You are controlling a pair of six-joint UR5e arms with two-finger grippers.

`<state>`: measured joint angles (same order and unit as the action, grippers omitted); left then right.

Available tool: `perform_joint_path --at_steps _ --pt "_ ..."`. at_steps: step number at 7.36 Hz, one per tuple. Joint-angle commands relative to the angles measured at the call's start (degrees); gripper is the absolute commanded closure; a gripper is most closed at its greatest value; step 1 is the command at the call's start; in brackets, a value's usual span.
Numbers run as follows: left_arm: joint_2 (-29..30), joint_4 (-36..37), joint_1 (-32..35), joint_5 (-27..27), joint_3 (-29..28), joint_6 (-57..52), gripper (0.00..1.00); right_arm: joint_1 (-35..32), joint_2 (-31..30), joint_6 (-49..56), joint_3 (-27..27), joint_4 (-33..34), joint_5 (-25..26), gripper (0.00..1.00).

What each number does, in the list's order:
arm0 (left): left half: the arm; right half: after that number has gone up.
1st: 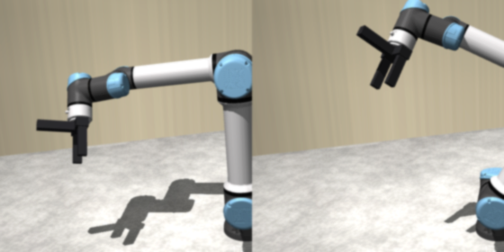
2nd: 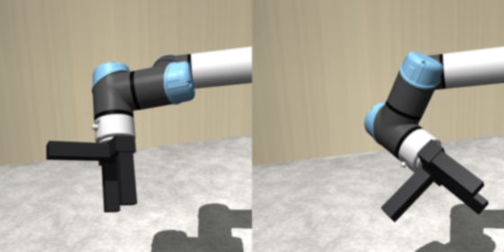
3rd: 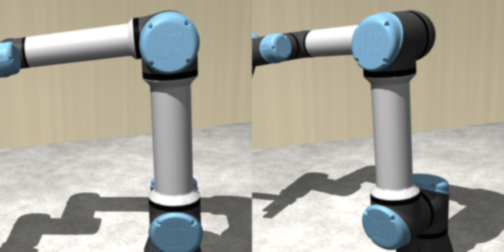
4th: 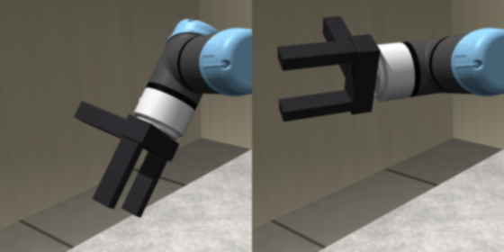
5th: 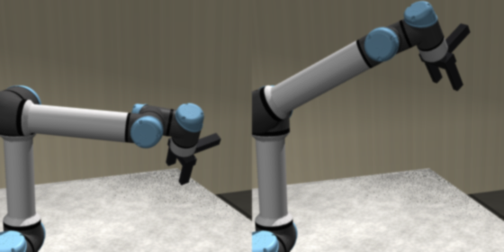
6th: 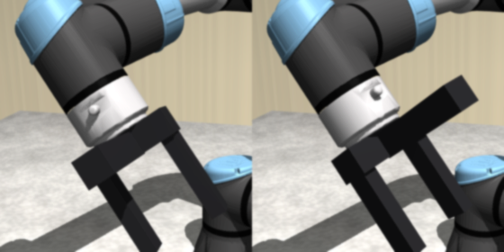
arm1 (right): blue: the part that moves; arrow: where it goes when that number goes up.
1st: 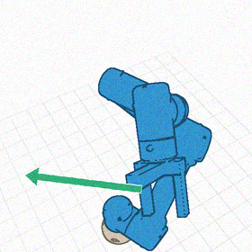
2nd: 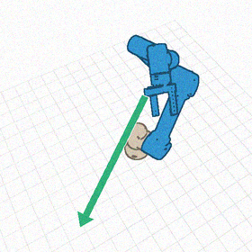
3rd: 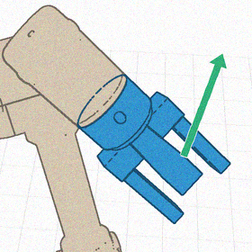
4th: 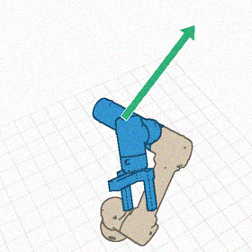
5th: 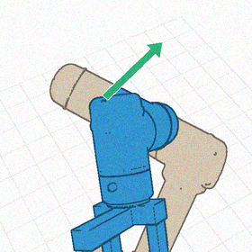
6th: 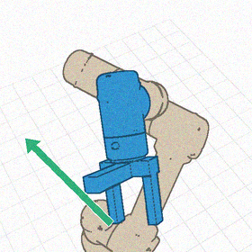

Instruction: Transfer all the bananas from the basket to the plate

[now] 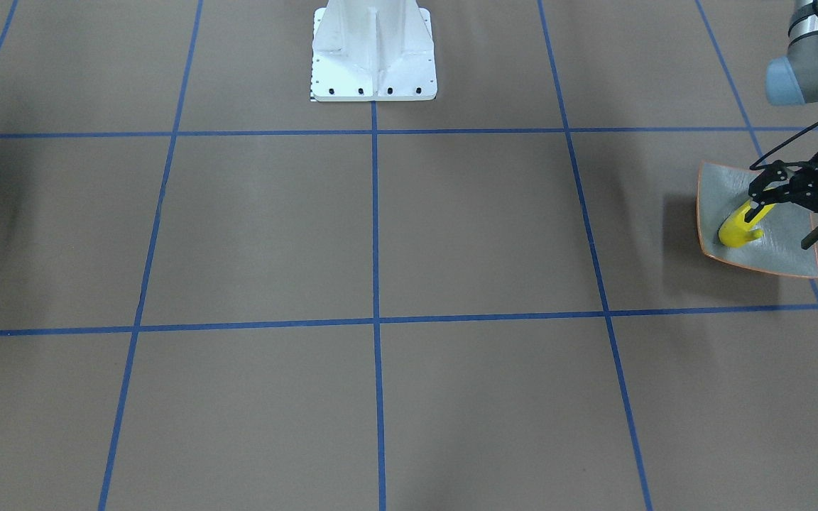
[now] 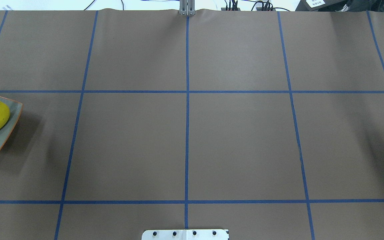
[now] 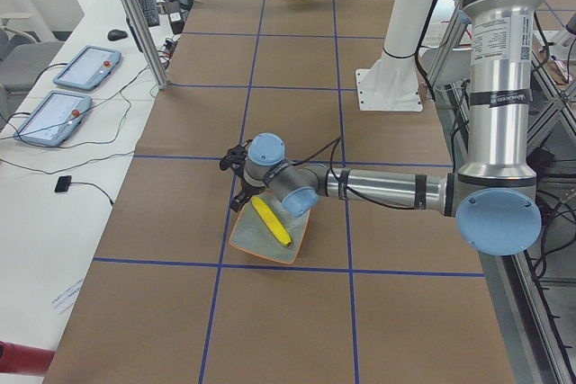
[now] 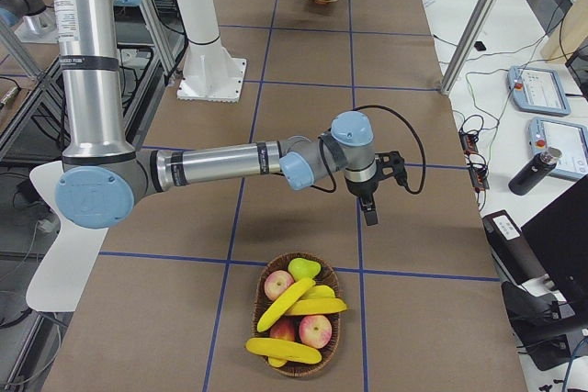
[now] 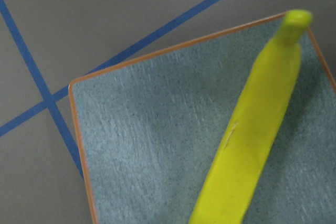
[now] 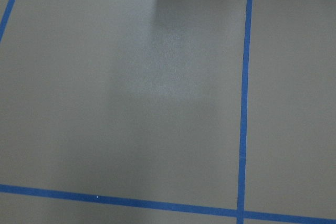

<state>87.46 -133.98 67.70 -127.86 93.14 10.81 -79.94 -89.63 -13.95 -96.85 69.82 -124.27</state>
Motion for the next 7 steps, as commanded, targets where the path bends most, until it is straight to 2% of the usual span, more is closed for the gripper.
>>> perform_joint_path --at_steps 1,2,5,6,7 --pt "1.0 0.2 0.1 -0.3 -0.1 0.8 0.00 -4.2 -6.4 16.5 -1.1 0.1 -1.6 0.00" --pt "1.1 0.2 0.0 -0.5 -0.1 0.8 0.00 -6.4 -8.7 24.2 -0.4 0.2 -3.3 0.00" --pt "2.2 0.4 0.0 -1.6 -0.2 0.9 0.00 -8.6 -14.9 38.0 0.6 0.1 -6.2 0.00" --pt "2.4 0.4 0.0 -1.6 -0.3 0.9 0.00 -8.7 -15.3 40.9 2.7 0.1 -7.2 0.00" --pt "2.4 0.4 0.0 -1.6 -0.3 0.9 0.00 -8.7 -15.3 41.8 5.8 -3.0 -7.9 0.00"
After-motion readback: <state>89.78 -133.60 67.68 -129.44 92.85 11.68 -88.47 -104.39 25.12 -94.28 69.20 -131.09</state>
